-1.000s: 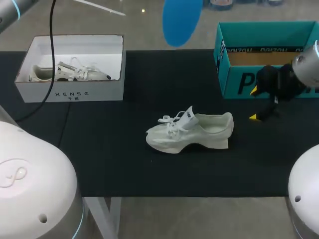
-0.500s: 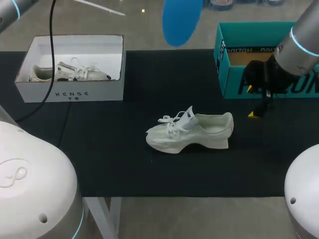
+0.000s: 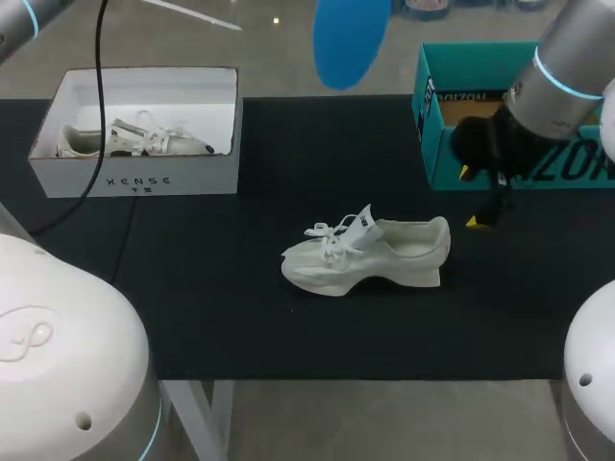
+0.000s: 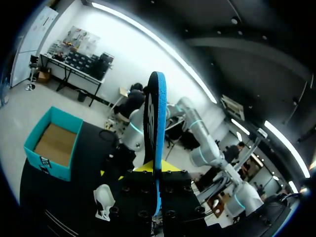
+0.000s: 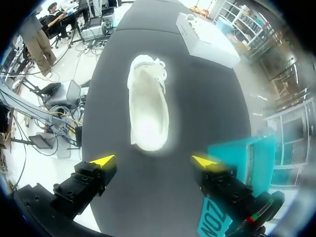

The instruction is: Take the shoe out of the shoebox, open the shoe tongue, remove and reinsert the insole, then place the shoe into the shoebox

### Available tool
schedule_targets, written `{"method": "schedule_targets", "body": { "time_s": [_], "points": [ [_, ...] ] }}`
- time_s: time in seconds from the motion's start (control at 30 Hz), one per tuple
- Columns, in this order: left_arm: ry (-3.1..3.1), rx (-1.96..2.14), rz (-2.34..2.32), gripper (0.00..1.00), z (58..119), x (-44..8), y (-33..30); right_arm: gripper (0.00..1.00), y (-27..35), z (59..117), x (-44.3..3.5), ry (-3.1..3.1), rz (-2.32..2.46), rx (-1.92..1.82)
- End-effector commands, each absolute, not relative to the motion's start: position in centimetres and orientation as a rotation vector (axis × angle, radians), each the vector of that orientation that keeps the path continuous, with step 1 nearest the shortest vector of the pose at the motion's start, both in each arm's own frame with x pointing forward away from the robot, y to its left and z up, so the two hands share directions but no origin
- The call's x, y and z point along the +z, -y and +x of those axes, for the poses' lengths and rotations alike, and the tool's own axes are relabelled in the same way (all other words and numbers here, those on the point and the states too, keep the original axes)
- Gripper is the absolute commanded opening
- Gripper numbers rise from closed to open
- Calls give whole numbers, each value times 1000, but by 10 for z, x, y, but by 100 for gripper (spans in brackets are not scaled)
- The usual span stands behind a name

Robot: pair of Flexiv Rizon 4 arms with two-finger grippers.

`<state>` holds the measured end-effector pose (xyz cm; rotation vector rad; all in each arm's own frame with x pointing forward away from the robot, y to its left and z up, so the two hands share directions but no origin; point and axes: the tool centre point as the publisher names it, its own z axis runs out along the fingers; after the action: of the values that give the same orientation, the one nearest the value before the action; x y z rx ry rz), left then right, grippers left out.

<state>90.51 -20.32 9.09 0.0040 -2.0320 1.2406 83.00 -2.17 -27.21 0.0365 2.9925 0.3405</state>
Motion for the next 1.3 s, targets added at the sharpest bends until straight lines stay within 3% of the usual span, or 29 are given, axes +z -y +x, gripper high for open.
{"method": "schedule_targets", "body": {
  "time_s": [0.03,1.3],
  "points": [
    [2033,1244,5,0,904,90,203,100,21,832,-279,-3001,44,341],
    [2038,1234,28,0,883,102,201,100,2,848,-285,-2981,108,262]
  ]
}}
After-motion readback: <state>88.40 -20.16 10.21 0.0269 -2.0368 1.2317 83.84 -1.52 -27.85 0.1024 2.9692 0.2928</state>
